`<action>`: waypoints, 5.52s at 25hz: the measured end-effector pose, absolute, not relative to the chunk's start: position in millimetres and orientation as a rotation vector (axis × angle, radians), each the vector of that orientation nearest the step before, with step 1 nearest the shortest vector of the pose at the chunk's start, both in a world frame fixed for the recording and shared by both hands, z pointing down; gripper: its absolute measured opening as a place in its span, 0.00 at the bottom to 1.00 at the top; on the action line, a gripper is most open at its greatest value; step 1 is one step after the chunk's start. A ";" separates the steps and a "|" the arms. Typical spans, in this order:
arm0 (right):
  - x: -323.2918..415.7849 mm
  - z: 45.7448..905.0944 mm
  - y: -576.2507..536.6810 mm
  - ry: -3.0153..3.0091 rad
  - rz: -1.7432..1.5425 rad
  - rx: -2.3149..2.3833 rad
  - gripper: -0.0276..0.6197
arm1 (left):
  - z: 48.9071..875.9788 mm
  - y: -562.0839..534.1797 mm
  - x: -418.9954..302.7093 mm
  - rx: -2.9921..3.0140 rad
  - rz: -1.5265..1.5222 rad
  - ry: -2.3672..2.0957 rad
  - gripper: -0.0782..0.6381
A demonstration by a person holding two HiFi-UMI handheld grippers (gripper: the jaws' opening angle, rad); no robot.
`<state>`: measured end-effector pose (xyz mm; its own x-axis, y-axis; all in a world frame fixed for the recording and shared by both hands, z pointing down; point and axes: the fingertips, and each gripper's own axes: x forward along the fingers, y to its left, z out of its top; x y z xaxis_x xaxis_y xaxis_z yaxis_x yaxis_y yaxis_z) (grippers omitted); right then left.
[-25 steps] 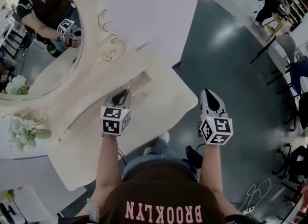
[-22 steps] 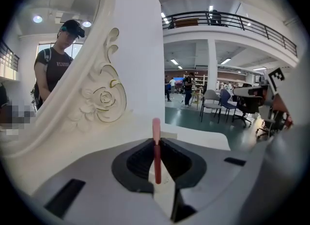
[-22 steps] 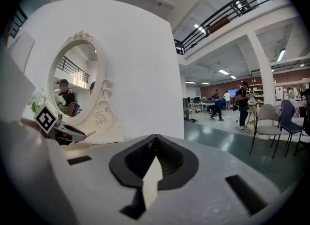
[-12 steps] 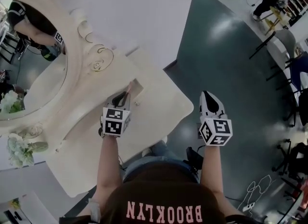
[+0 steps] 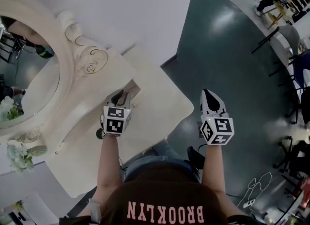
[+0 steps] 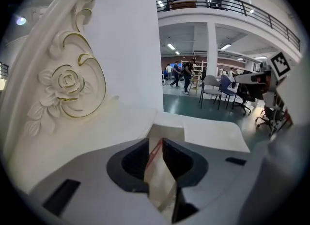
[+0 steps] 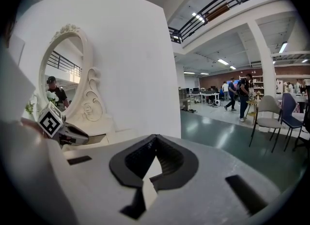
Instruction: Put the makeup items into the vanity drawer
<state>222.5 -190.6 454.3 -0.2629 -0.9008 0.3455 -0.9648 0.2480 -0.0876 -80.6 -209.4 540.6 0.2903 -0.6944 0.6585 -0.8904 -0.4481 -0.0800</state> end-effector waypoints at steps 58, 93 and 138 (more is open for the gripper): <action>124.6 487.5 -150.2 -2.350 0.443 1.462 0.04 | 592.6 -101.2 -197.5 1.891 0.758 -1.560 0.56; 149.9 432.7 -133.2 -2.397 0.334 1.628 0.04 | 498.6 -130.3 -169.4 2.148 0.659 -1.633 0.31; 132.7 431.6 -135.6 -2.445 0.342 1.585 0.04 | 488.5 -110.9 -219.2 2.007 0.613 -1.806 0.46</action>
